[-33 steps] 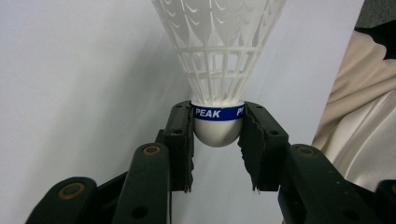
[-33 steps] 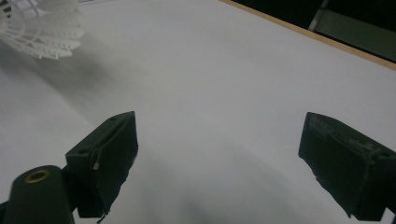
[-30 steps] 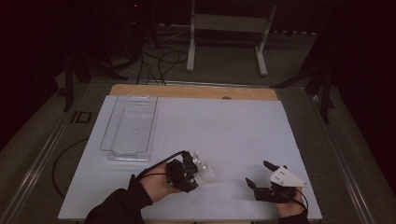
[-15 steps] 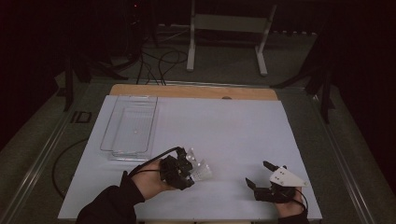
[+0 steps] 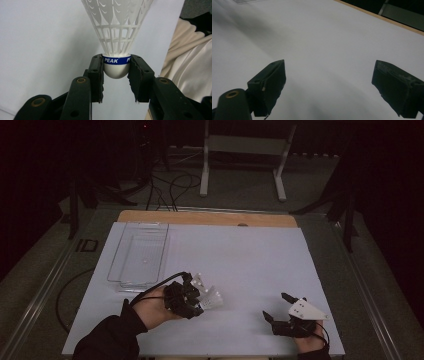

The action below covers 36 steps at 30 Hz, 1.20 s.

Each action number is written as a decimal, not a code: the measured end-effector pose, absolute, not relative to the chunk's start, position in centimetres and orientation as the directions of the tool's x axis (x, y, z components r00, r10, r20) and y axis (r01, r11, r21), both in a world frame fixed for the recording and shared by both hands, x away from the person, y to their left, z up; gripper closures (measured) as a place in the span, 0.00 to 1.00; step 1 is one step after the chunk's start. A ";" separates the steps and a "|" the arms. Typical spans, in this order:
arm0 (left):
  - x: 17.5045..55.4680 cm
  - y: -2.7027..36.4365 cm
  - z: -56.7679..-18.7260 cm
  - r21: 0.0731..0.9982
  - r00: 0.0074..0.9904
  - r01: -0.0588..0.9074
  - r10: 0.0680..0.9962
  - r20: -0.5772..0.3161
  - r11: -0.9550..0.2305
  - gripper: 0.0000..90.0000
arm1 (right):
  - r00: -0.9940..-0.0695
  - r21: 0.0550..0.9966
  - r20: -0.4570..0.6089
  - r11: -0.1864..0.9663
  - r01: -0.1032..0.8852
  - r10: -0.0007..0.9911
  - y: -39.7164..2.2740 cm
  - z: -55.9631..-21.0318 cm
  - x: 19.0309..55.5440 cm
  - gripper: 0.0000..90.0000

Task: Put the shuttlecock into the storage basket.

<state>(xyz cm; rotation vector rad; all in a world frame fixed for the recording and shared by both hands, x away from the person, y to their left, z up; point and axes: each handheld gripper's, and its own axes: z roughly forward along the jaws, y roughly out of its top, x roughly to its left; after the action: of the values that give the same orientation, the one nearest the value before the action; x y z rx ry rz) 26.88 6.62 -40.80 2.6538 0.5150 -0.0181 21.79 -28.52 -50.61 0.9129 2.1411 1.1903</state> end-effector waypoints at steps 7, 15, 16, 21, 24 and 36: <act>27.1 7.2 -40.3 0.431 0.926 0.371 0.362 -0.106 -0.823 0.73 | -0.637 0.871 -0.118 0.388 0.303 0.762 -28.5 -50.6 21.8 0.13; 27.4 8.1 -38.9 0.442 0.925 0.370 0.370 -0.091 -0.817 0.73 | -0.638 0.869 -0.118 0.390 0.304 0.761 -28.5 -50.6 21.8 0.13; 27.5 8.2 -38.7 0.444 0.924 0.373 0.371 -0.094 -0.815 0.73 | -0.638 0.869 -0.119 0.391 0.304 0.761 -28.5 -50.6 21.8 0.13; 27.8 8.6 -38.1 0.450 0.922 0.375 0.376 -0.092 -0.810 0.73 | -0.638 0.869 -0.118 0.390 0.304 0.761 -28.5 -50.6 21.8 0.13; 28.0 8.7 -37.9 0.449 0.920 0.380 0.381 -0.093 -0.809 0.73 | -0.638 0.868 -0.118 0.390 0.306 0.761 -28.5 -50.7 21.8 0.13; 28.9 10.0 -36.6 0.453 0.909 0.397 0.411 -0.072 -0.798 0.73 | -0.639 0.868 -0.118 0.392 0.306 0.760 -28.4 -50.7 21.8 0.13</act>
<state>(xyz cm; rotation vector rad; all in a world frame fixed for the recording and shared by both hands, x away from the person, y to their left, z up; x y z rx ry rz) 28.90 10.02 -36.60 2.6012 0.5851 0.0405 21.76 -28.45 -50.67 0.9112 2.1473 1.1834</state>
